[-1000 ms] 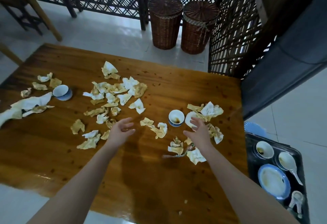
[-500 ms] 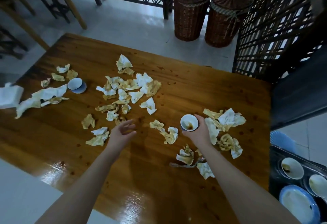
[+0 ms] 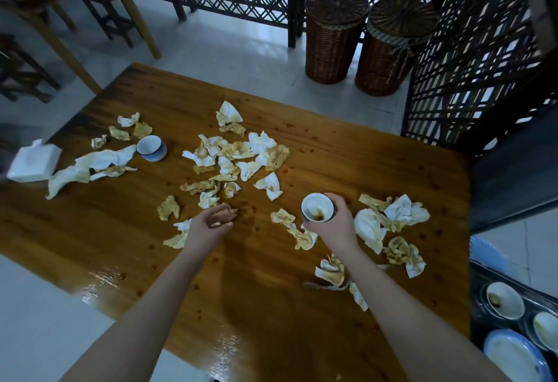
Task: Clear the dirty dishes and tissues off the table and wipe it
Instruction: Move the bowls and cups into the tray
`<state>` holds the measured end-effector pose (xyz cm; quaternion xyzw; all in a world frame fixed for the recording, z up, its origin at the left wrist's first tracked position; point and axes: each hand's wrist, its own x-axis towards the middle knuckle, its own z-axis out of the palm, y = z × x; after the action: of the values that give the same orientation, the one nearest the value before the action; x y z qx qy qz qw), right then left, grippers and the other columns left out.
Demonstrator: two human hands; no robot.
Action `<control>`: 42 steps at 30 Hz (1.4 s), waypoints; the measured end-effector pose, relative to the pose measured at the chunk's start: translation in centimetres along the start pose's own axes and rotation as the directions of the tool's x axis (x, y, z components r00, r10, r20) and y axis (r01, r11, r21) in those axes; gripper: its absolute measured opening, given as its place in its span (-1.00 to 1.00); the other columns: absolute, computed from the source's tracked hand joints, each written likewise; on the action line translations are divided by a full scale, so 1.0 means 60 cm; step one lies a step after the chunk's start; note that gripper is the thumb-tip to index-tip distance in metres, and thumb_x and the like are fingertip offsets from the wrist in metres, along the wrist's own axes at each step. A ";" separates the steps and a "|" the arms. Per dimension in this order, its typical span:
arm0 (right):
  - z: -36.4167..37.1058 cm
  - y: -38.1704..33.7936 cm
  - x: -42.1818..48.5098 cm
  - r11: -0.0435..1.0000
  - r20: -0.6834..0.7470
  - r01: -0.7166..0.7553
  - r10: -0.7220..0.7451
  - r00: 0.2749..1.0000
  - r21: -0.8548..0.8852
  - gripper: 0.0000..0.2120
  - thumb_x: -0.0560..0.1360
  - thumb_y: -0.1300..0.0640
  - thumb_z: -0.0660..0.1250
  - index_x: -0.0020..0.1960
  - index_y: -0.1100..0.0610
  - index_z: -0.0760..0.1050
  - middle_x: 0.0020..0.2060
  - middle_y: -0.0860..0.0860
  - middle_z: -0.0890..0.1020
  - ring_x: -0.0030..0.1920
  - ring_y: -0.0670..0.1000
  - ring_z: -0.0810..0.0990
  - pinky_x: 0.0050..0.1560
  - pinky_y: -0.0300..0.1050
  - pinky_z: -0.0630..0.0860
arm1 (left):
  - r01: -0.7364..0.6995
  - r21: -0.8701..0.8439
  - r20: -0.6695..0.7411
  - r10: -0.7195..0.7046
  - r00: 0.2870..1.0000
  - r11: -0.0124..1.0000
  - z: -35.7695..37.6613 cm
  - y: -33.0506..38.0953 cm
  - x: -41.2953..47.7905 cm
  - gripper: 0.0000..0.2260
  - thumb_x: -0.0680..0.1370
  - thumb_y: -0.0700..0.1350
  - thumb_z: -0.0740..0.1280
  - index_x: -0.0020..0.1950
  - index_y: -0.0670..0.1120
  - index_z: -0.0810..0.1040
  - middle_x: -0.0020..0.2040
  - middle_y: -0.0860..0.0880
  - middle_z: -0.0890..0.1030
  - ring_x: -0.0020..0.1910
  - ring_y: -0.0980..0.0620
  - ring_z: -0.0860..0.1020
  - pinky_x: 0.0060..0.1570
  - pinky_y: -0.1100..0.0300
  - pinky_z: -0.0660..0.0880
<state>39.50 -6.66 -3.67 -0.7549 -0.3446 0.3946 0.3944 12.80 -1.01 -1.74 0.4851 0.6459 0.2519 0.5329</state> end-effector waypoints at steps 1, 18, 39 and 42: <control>0.008 -0.007 -0.004 1.000 -0.003 0.015 -0.015 1.000 -0.005 -0.29 0.18 0.14 0.63 0.21 -0.11 0.37 0.07 -0.16 0.49 0.09 -0.09 0.48 -0.11 -0.26 0.49 | 0.002 -0.007 0.001 -0.002 1.000 1.000 -0.007 0.001 0.002 -0.68 0.51 -0.25 0.41 0.20 0.05 0.56 0.09 0.01 0.65 0.08 0.07 0.60 -0.03 0.14 0.54; 0.286 -0.195 -0.014 0.999 -0.064 0.050 -0.050 0.997 -0.001 -0.36 0.22 0.10 0.61 0.19 -0.09 0.38 0.09 -0.13 0.49 0.08 -0.06 0.50 -0.08 -0.23 0.51 | -0.042 0.020 0.064 0.041 0.997 0.999 -0.312 0.011 0.172 -0.58 0.50 -0.25 0.43 0.34 -0.06 0.50 0.19 -0.08 0.61 0.06 0.08 0.55 -0.14 0.31 0.49; 0.446 -0.253 0.055 0.999 -0.088 -0.034 0.034 0.996 0.002 -0.38 0.22 0.11 0.62 0.11 -0.17 0.34 0.04 -0.22 0.48 0.01 -0.24 0.50 -0.27 -0.42 0.47 | -0.075 0.100 0.105 0.065 0.992 0.992 -0.383 0.013 0.417 -0.14 0.34 -0.30 0.56 0.53 -0.02 0.20 0.45 -0.09 0.36 0.44 -0.08 0.32 0.37 -0.02 0.32; 0.438 -0.243 0.051 0.998 -0.101 -0.054 0.057 0.993 0.036 -0.37 0.21 0.15 0.62 0.14 -0.12 0.38 0.04 -0.19 0.50 0.03 -0.18 0.51 -0.19 -0.34 0.50 | -0.092 0.113 0.115 0.079 0.990 0.989 -0.369 0.010 0.432 -0.12 0.32 -0.29 0.57 0.53 0.00 0.20 0.47 -0.05 0.31 0.45 -0.07 0.29 0.39 -0.03 0.31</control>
<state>15.04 10.93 -1.94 -0.7769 -0.2962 0.3719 0.4127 -6.62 26.69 -6.00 0.5561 0.6078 0.2086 0.5270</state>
